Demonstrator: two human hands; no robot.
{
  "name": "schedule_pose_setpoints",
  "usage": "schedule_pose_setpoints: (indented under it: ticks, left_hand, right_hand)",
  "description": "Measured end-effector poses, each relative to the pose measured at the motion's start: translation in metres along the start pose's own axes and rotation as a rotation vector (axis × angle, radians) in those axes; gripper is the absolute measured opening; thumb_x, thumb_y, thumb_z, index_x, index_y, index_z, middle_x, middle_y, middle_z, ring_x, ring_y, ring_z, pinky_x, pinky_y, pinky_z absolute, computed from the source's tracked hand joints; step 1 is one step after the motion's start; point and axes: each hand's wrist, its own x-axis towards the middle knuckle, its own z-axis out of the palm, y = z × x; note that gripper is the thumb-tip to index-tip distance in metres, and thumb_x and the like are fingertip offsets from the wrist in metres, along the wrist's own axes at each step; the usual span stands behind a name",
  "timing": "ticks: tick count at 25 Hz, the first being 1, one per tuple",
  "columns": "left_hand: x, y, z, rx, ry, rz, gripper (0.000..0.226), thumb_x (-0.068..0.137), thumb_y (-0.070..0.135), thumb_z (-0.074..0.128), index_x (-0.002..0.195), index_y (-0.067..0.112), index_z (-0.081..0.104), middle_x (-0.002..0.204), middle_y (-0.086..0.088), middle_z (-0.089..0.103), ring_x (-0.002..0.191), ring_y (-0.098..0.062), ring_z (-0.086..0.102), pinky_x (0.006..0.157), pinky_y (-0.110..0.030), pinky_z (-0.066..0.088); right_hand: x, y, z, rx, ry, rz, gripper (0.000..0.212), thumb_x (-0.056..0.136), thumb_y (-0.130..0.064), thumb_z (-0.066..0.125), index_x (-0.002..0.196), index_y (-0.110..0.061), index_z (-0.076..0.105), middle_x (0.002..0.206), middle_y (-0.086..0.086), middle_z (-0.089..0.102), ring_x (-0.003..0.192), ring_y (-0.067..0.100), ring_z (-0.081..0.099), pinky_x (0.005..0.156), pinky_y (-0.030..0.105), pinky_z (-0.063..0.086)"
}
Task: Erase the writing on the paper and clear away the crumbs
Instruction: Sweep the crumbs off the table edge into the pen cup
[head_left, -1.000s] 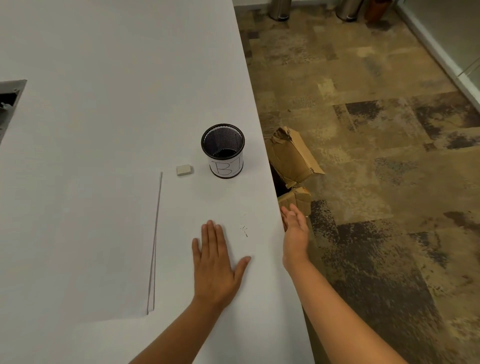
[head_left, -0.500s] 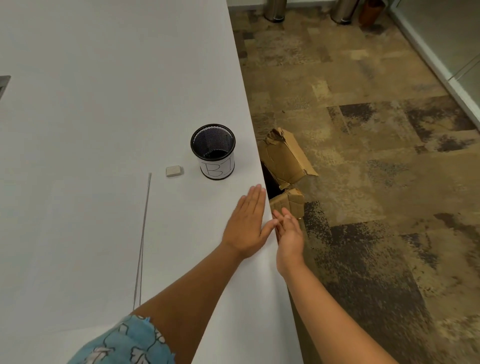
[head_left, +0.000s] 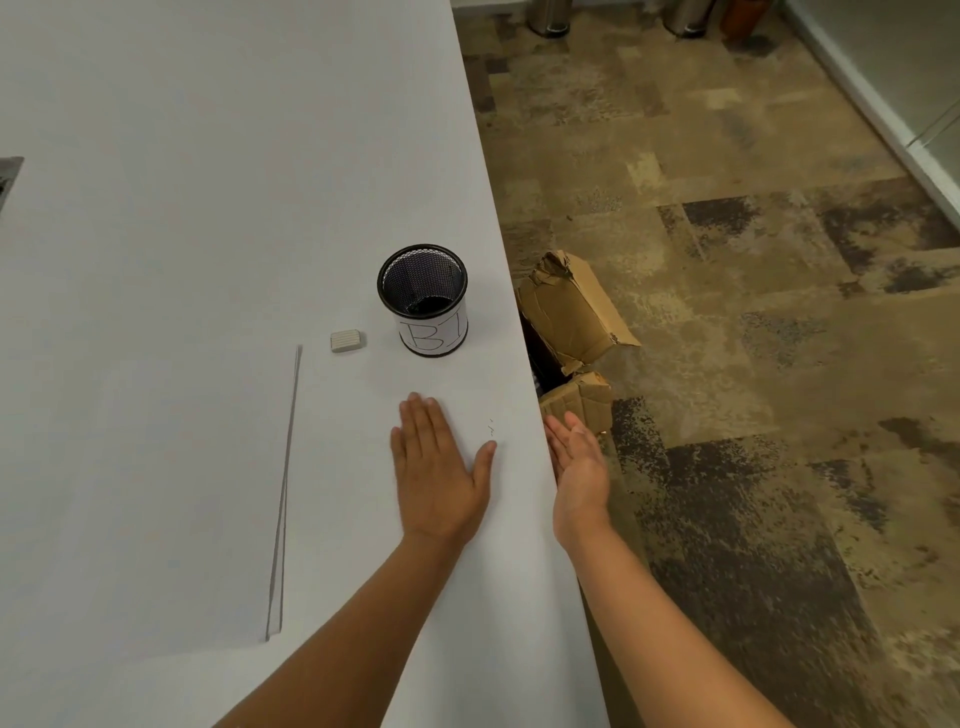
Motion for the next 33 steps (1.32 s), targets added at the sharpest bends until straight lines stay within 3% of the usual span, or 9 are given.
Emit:
schedule_pose_setpoints:
  ticks: [3, 6, 9, 12, 15, 18, 22, 30, 33]
  left_hand:
    - [0.014, 0.021, 0.006, 0.028, -0.034, 0.144, 0.083, 0.085, 0.065, 0.002, 0.145, 0.009, -0.011, 0.154, -0.01, -0.013, 0.14, -0.02, -0.019, 0.113, -0.032, -0.013]
    - [0.024, 0.034, 0.007, 0.023, -0.103, 0.342, 0.078, 0.088, 0.061, 0.009, 0.145, 0.01, -0.01, 0.153, -0.006, -0.014, 0.141, -0.018, -0.016, 0.115, -0.031, -0.01]
    - [0.029, 0.039, -0.001, -0.176, -0.18, 0.527, 0.069, 0.092, 0.052, 0.02, 0.145, 0.016, -0.004, 0.152, 0.002, -0.009, 0.142, -0.013, -0.008, 0.117, -0.033, 0.0]
    - [0.023, 0.027, -0.016, -0.407, -0.063, 0.456, 0.062, 0.094, 0.045, 0.028, 0.144, 0.021, 0.0, 0.153, 0.004, 0.001, 0.143, -0.01, -0.001, 0.116, -0.028, 0.004]
    - [0.006, -0.005, -0.023, -0.264, 0.095, 0.197, 0.068, 0.092, 0.049, 0.02, 0.145, 0.014, -0.003, 0.155, -0.002, -0.002, 0.143, -0.014, -0.007, 0.116, -0.031, -0.003]
    - [-0.02, -0.032, -0.02, -0.06, 0.065, -0.095, 0.08, 0.084, 0.062, 0.006, 0.142, 0.01, -0.013, 0.153, -0.006, -0.014, 0.14, -0.016, -0.02, 0.115, -0.036, -0.009]
    - [-0.042, -0.03, -0.012, -0.069, 0.082, -0.257, 0.087, 0.082, 0.066, 0.008, 0.141, 0.006, -0.014, 0.154, -0.014, -0.011, 0.14, -0.021, -0.018, 0.114, -0.038, -0.012]
    - [-0.004, 0.033, 0.005, -0.046, -0.029, -0.041, 0.084, 0.086, 0.065, 0.004, 0.143, 0.005, -0.015, 0.154, -0.015, -0.014, 0.14, -0.024, -0.018, 0.113, -0.035, -0.012]
    - [0.008, 0.042, 0.006, -0.115, -0.04, 0.083, 0.079, 0.086, 0.064, 0.001, 0.142, 0.01, -0.016, 0.154, -0.008, -0.014, 0.141, -0.018, -0.018, 0.113, -0.03, -0.012]
  right_hand:
    - [-0.001, 0.0, -0.001, -0.019, -0.007, -0.002, 0.035, 0.096, -0.016, 0.034, 0.13, -0.01, 0.04, 0.121, 0.009, 0.056, 0.107, 0.017, 0.055, 0.076, 0.021, 0.047]
    - [-0.002, 0.0, -0.003, -0.037, 0.005, -0.013, 0.033, 0.096, -0.014, 0.035, 0.128, -0.01, 0.043, 0.122, 0.01, 0.056, 0.108, 0.016, 0.054, 0.087, 0.022, 0.042]
    - [-0.002, -0.001, -0.003, -0.032, 0.007, -0.008, 0.032, 0.095, -0.014, 0.036, 0.126, -0.012, 0.045, 0.121, 0.01, 0.058, 0.106, 0.014, 0.055, 0.088, 0.022, 0.042]
    - [-0.002, -0.002, 0.0, -0.005, -0.006, -0.003, 0.034, 0.097, -0.014, 0.034, 0.13, -0.009, 0.04, 0.12, 0.011, 0.056, 0.101, 0.014, 0.057, 0.073, 0.019, 0.048]
    - [-0.002, -0.002, 0.001, 0.004, -0.002, 0.012, 0.035, 0.097, -0.014, 0.033, 0.131, -0.007, 0.038, 0.125, 0.013, 0.054, 0.108, 0.021, 0.054, 0.079, 0.022, 0.045]
    - [0.0, -0.002, 0.001, 0.013, 0.016, 0.018, 0.035, 0.097, -0.013, 0.033, 0.13, -0.006, 0.039, 0.127, 0.015, 0.053, 0.108, 0.021, 0.054, 0.081, 0.023, 0.045]
    - [0.0, -0.001, 0.0, 0.003, 0.019, 0.023, 0.035, 0.097, -0.014, 0.033, 0.13, -0.007, 0.039, 0.126, 0.014, 0.053, 0.108, 0.02, 0.054, 0.079, 0.022, 0.045]
    - [-0.003, -0.003, 0.0, -0.048, 0.032, 0.046, 0.035, 0.096, -0.015, 0.034, 0.13, -0.009, 0.04, 0.127, 0.013, 0.053, 0.106, 0.017, 0.054, 0.078, 0.021, 0.045]
    - [-0.001, -0.017, 0.014, -0.278, 0.049, -0.086, 0.039, 0.093, -0.017, 0.046, 0.131, -0.013, 0.039, 0.134, 0.01, 0.047, 0.113, 0.015, 0.048, 0.088, 0.022, 0.039]
